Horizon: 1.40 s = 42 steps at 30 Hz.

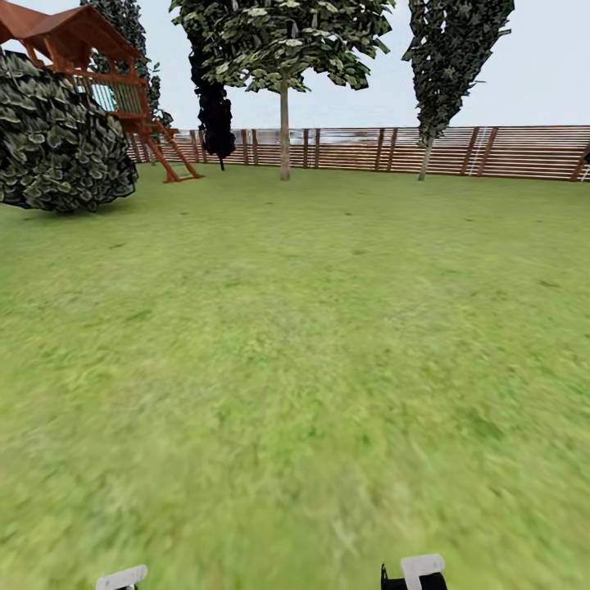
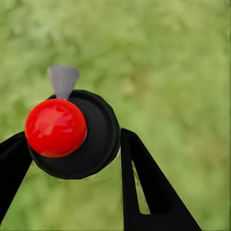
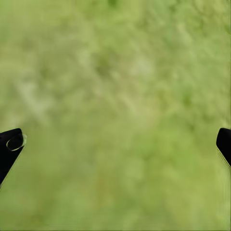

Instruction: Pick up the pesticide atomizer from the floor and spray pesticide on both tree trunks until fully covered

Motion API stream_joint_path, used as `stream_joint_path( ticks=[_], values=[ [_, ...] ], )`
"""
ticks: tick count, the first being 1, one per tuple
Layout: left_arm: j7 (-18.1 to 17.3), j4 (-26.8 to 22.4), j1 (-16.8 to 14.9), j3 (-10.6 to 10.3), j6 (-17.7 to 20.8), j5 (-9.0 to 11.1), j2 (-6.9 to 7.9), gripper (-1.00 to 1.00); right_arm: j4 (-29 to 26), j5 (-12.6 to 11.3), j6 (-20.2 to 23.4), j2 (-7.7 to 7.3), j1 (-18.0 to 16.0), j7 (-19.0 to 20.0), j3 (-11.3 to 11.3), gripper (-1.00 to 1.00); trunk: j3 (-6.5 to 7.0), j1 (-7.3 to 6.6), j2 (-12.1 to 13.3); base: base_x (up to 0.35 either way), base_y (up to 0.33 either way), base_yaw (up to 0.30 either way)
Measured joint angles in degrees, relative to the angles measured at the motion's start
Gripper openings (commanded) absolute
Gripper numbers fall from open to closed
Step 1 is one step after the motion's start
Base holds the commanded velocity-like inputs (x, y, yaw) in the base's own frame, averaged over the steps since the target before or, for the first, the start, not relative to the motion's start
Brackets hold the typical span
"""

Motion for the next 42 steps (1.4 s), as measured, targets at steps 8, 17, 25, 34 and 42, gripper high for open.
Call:
stream_joint_path(
  ticks=[8, 17, 25, 34, 42],
  values=[
    [-0.02, 0.0, 0.0, 0.0, 0.0, 0.0, 0.0, -1.0, -0.01, 0.0, 0.0, 0.0, 0.0, 0.0, 0.0, 1.0, 0.0, 0.0, 0.0, 0.338, 0.0, 0.0],
    [-0.02, 0.09, 0.0, -0.02, 0.0, 0.0, 0.0, -1.0, -0.04, 0.0, 0.0, 0.0, 0.0, 0.0, 0.0, 1.0, 0.0, 0.0, 0.0, 0.338, 0.0, 0.0],
    [-0.02, 0.07, 0.0, -0.02, 0.0, 0.0, 0.0, -1.0, -0.04, 0.0, 0.0, 0.0, 0.0, 0.0, 0.0, 1.0, 0.0, 0.0, 0.0, 0.338, 0.0, 0.0],
    [-0.02, 0.09, 0.0, -0.02, 0.0, 0.0, 0.0, -1.0, 0.0, 0.0, 0.0, 0.0, 0.0, 0.0, 0.0, 1.0, 0.0, 0.0, 0.0, 0.338, 0.0, 0.0],
    [-0.02, 0.0, 0.0, 0.06, 0.0, 0.05, 0.0, -1.0, -0.02, 0.0, 0.0, 0.0, 0.0, 0.0, 0.0, 1.0, 0.0, 0.0, 0.0, 0.338, 0.0, 0.0]
  ],
)
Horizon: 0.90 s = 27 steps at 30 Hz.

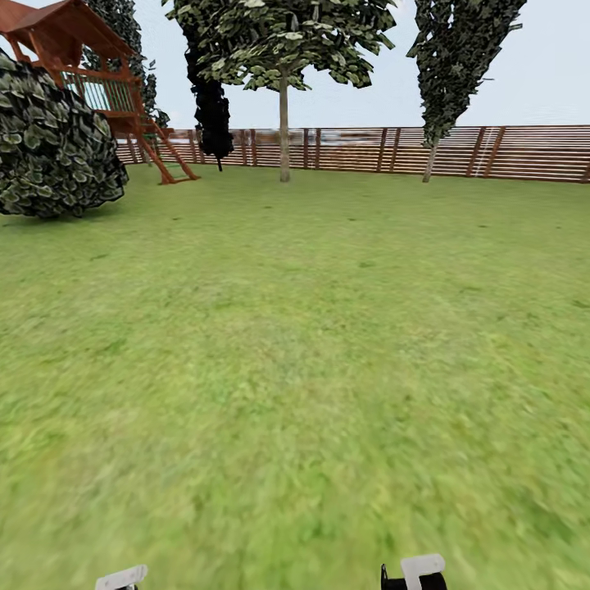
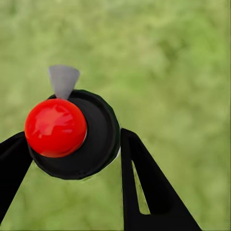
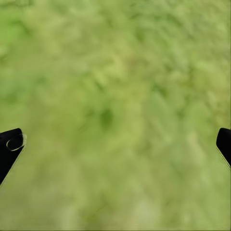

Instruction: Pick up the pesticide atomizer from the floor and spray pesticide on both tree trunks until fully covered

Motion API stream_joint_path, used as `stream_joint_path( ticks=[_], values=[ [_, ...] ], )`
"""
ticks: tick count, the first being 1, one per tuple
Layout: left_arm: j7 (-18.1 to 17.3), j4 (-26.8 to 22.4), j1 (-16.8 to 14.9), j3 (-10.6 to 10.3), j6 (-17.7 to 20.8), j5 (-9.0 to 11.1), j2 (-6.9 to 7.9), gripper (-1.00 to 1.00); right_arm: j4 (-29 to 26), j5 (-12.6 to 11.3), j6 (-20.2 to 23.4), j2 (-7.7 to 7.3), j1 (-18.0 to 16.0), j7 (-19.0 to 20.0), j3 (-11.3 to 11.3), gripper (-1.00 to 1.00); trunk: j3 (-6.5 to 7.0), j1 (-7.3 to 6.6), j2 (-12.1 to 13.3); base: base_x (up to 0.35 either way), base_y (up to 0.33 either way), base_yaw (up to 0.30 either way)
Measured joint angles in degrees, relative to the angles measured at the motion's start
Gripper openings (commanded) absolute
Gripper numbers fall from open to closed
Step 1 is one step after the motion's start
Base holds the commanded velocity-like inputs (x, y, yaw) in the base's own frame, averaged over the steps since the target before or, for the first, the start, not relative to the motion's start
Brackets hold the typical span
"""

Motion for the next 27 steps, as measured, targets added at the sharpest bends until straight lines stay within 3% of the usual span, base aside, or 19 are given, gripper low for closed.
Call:
stream_joint_path(
  ticks=[27],
  values=[
    [-0.09, 0.02, 0.0, -0.05, -0.09, -0.14, 0.0, -1.0, 0.02, 0.0, 0.0, 0.0, 0.0, 0.0, 0.0, 1.0, 0.0, 0.0, 0.0, 0.338, 0.0, 0.0]
  ],
)
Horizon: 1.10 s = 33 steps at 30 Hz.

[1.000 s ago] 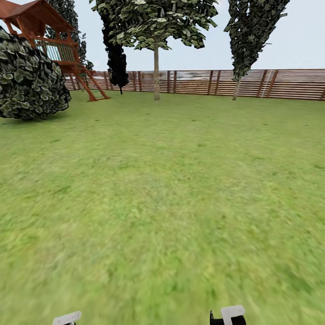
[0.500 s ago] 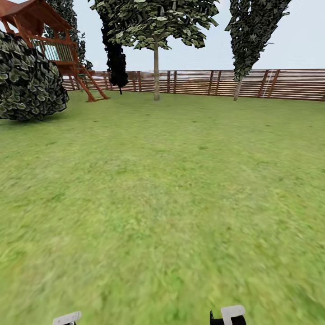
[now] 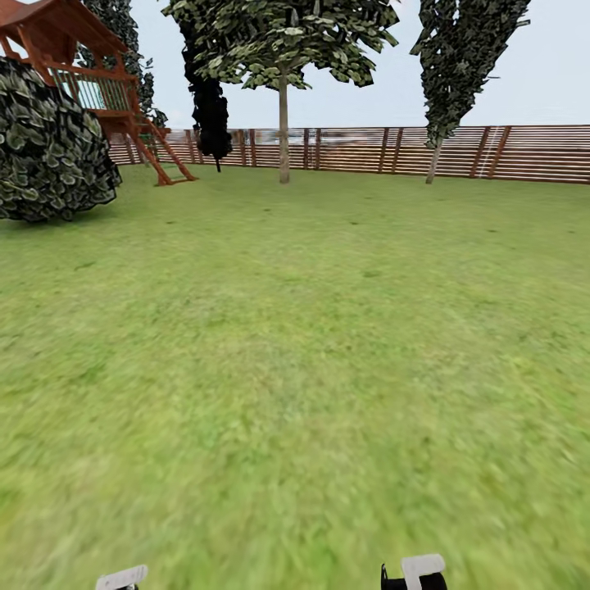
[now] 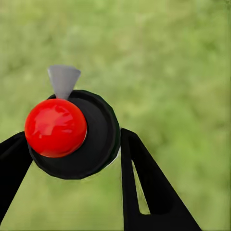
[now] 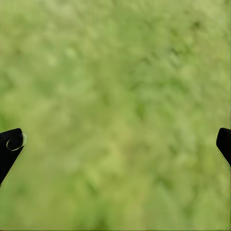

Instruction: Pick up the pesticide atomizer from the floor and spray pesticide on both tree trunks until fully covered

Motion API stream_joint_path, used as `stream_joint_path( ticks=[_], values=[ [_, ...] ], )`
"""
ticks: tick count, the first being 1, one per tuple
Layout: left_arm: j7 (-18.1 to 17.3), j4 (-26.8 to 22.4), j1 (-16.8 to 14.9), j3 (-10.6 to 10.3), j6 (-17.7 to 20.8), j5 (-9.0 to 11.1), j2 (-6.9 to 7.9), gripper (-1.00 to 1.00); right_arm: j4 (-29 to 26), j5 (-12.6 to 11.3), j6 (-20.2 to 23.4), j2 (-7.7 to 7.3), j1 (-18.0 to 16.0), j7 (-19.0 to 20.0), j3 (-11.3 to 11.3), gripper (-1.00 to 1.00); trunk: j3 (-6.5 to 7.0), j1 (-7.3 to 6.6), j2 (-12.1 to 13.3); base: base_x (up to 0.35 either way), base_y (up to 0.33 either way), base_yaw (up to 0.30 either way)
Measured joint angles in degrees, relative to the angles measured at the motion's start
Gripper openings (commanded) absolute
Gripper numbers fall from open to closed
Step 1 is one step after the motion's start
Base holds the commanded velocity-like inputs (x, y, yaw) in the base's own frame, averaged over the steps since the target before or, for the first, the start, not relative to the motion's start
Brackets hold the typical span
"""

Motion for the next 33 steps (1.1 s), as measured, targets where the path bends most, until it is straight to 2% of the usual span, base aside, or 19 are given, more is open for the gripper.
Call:
stream_joint_path(
  ticks=[33],
  values=[
    [0.0, -0.02, 0.0, 0.03, 0.0, 0.01, 0.0, -1.0, 0.01, 0.0, 0.0, 0.0, 0.0, 0.0, 0.0, 1.0, 0.0, 0.0, 0.0, 0.338, 0.0, 0.0]
  ],
)
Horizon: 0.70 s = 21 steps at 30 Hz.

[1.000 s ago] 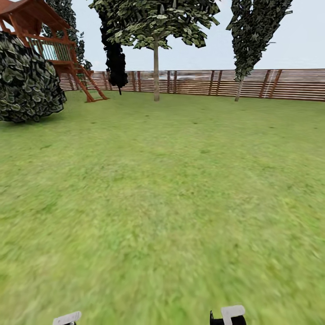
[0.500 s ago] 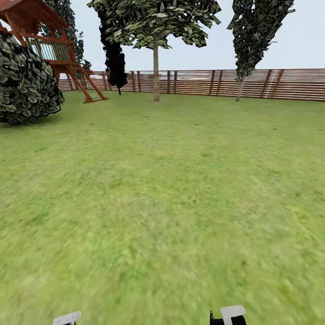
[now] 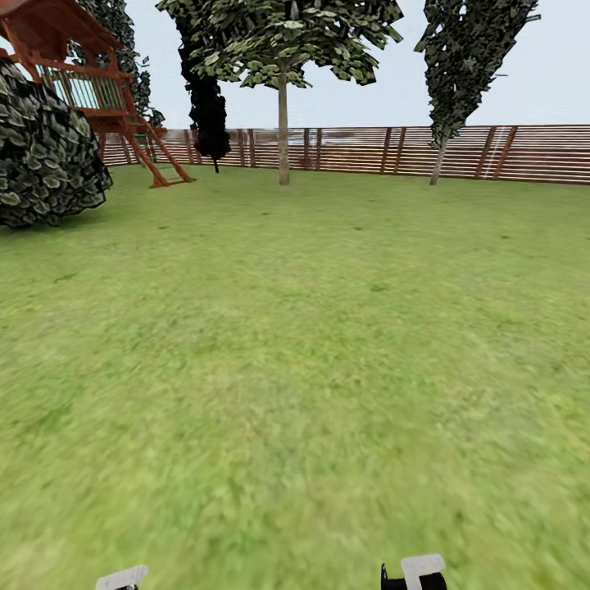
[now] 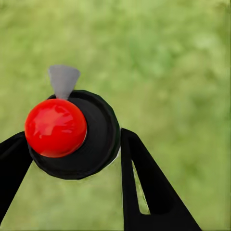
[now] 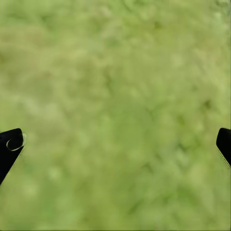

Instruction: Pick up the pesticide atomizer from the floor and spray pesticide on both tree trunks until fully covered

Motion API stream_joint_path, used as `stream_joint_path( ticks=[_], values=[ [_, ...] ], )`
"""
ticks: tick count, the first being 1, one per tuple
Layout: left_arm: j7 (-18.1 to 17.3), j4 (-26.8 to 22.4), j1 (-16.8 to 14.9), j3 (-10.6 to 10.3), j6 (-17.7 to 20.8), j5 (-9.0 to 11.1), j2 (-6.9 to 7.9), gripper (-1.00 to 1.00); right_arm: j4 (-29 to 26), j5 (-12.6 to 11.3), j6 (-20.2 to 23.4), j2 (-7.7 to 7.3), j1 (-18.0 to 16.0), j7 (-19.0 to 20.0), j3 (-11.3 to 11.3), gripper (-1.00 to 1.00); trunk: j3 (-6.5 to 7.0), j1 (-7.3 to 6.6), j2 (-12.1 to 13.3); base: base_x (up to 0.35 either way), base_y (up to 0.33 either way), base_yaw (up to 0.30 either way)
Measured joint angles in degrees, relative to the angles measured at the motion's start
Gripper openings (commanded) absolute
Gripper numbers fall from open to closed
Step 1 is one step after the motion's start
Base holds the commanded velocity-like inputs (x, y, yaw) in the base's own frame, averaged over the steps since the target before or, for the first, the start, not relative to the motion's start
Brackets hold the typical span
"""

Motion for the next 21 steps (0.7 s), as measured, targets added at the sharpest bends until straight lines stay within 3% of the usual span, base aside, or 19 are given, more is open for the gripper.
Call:
stream_joint_path(
  ticks=[21],
  values=[
    [0.0, 0.0, 0.0, -0.02, 0.09, -0.02, 0.0, -1.0, 0.0, 0.0, 0.0, 0.0, 0.0, 0.0, 0.0, 1.0, 0.0, 0.0, 0.0, 0.338, 0.0, 0.0]
  ],
)
